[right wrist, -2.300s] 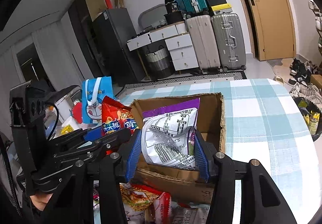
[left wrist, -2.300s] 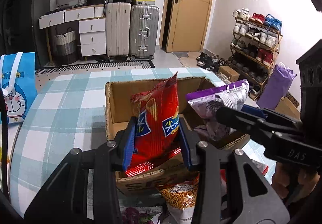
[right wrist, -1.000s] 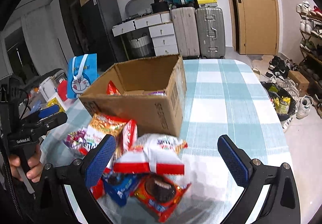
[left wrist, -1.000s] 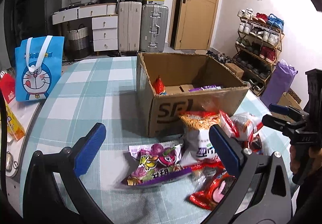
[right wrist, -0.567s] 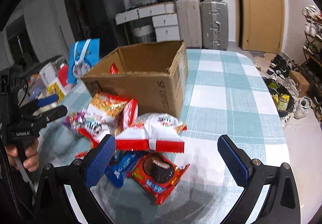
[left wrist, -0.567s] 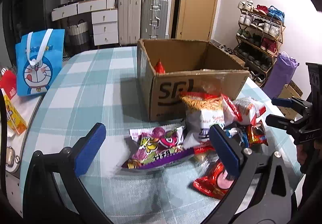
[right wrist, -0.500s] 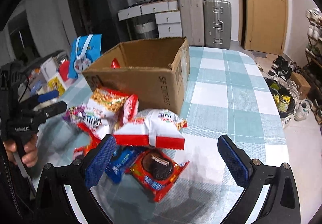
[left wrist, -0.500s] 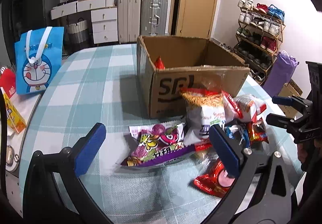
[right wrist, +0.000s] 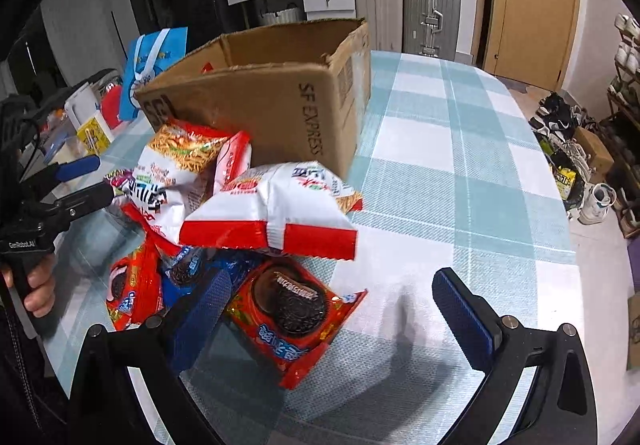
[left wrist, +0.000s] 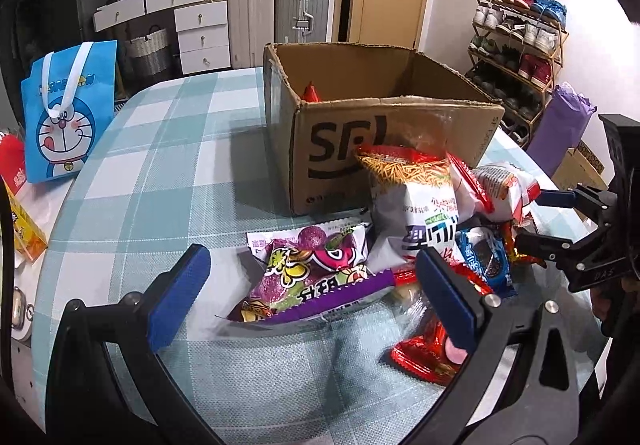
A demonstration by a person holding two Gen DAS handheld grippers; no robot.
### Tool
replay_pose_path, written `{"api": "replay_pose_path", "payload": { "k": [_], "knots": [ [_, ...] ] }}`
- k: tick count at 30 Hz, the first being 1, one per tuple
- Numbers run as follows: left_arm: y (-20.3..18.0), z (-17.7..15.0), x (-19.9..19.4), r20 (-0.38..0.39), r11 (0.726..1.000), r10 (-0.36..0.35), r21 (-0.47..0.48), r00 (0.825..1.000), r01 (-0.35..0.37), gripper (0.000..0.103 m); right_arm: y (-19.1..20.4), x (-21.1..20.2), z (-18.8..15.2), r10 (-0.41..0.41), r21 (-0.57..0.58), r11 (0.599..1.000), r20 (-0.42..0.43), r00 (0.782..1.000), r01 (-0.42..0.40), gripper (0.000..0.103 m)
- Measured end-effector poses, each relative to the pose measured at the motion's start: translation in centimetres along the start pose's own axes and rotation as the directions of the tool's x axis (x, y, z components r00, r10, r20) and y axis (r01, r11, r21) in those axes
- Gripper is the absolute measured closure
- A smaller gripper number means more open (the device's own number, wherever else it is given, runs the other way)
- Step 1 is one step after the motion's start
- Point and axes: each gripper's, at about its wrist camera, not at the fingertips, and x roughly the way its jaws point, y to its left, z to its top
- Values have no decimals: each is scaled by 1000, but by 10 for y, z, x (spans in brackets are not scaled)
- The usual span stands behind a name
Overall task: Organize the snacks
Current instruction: 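Withdraw both grippers from the box back toward the snack pile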
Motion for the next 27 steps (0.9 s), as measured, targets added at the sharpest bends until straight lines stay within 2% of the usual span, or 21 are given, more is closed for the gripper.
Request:
{"api": "replay_pose_path", "payload": {
  "k": [6, 13, 18, 22, 27],
  "knots": [
    [3, 0, 1, -1, 1000, 4, -4, 1000, -4, 1, 6, 11, -3, -38, -36, 999, -44, 998, 37, 0],
    [5, 1, 0, 2, 1000, 8, -5, 1000, -8, 1, -12, 7, -5, -73, -53, 996, -78, 994, 69, 0],
    [4, 1, 0, 0, 1000, 6, 2, 1000, -6, 1, -17, 6, -6, -57, -41, 998, -77, 995, 54, 0],
    [3, 0, 0, 0, 1000, 4, 4, 1000, -4, 1, -6, 6, -8, -32, -66, 997, -73, 997, 27, 0],
    [6, 0, -1, 6, 1000, 6, -5, 1000, -6, 1, 3, 8, -9, -40, -79, 996, -64, 997, 34, 1]
  ]
}}
